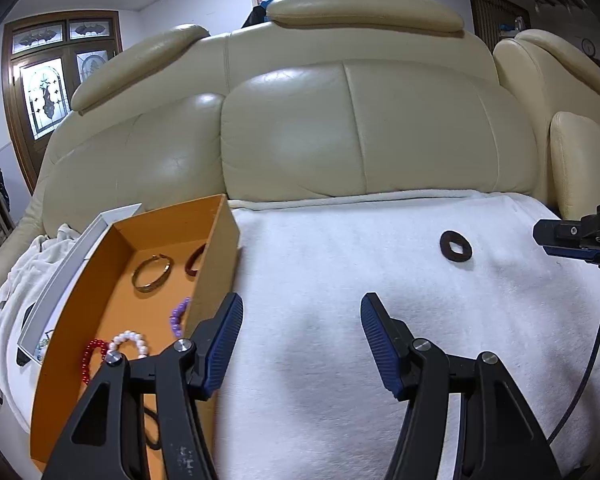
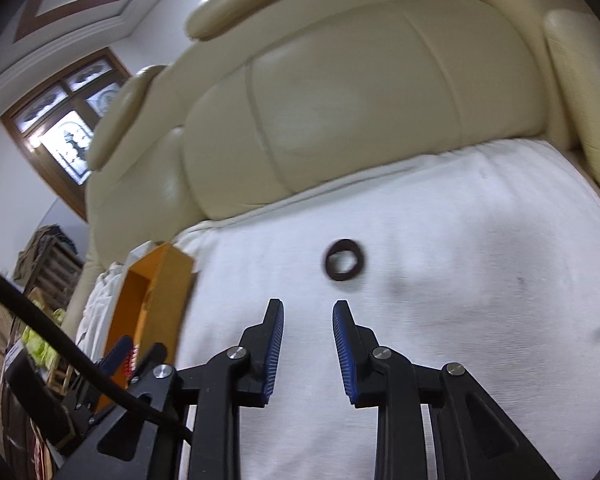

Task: Organize jewelry
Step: 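Move the open right tool toward the black hair tie on the towel, then close the right tool on the black hair tie and lift it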

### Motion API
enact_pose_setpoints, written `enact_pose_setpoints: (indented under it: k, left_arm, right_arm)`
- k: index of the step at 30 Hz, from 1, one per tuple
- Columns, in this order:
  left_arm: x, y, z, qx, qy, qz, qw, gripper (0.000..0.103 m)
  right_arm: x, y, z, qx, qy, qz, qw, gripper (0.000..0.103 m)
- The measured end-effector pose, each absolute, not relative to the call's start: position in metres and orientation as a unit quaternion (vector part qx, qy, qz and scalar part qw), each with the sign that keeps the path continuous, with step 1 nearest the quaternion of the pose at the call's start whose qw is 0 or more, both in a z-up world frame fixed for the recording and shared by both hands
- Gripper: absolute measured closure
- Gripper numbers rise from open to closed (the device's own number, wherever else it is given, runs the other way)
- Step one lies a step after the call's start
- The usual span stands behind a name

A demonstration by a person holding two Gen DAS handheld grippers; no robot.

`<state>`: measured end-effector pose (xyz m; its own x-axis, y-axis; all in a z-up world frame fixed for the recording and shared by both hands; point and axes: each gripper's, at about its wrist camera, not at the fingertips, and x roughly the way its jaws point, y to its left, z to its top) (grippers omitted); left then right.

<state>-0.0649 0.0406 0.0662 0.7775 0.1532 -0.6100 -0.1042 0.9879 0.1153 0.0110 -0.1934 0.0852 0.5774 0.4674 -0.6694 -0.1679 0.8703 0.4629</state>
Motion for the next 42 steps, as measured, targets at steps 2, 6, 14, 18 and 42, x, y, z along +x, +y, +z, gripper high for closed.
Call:
enact_pose_setpoints:
  k: [2, 6, 14, 18, 42]
  left_arm:
    - [-0.063, 0.036, 0.064, 0.036, 0.33, 0.067, 0.941, 0.041]
    - [-0.058, 0.029, 0.059, 0.04, 0.338, 0.068, 0.938, 0.041]
    - [-0.047, 0.025, 0.048, 0.045, 0.36, 0.066, 0.93, 0.041]
    - [-0.036, 0.023, 0.039, 0.037, 0.38, 0.054, 0.923, 0.041]
    - [0.023, 0.031, 0.016, 0.039, 0.401, 0.043, 0.914, 0.041]
  right_arm:
    - [0.016, -0.199, 0.082, 0.182, 0.43, 0.174, 0.867, 0.074]
    - [0.022, -0.203, 0.078, 0.179, 0.446, 0.163, 0.862, 0.074]
    - [0.027, -0.203, 0.069, 0.181, 0.461, 0.162, 0.854, 0.074]
    - [0.036, -0.203, 0.058, 0.186, 0.469, 0.159, 0.849, 0.074]
    - [0.117, -0.151, 0.013, 0.095, 0.457, 0.105, 0.878, 0.077]
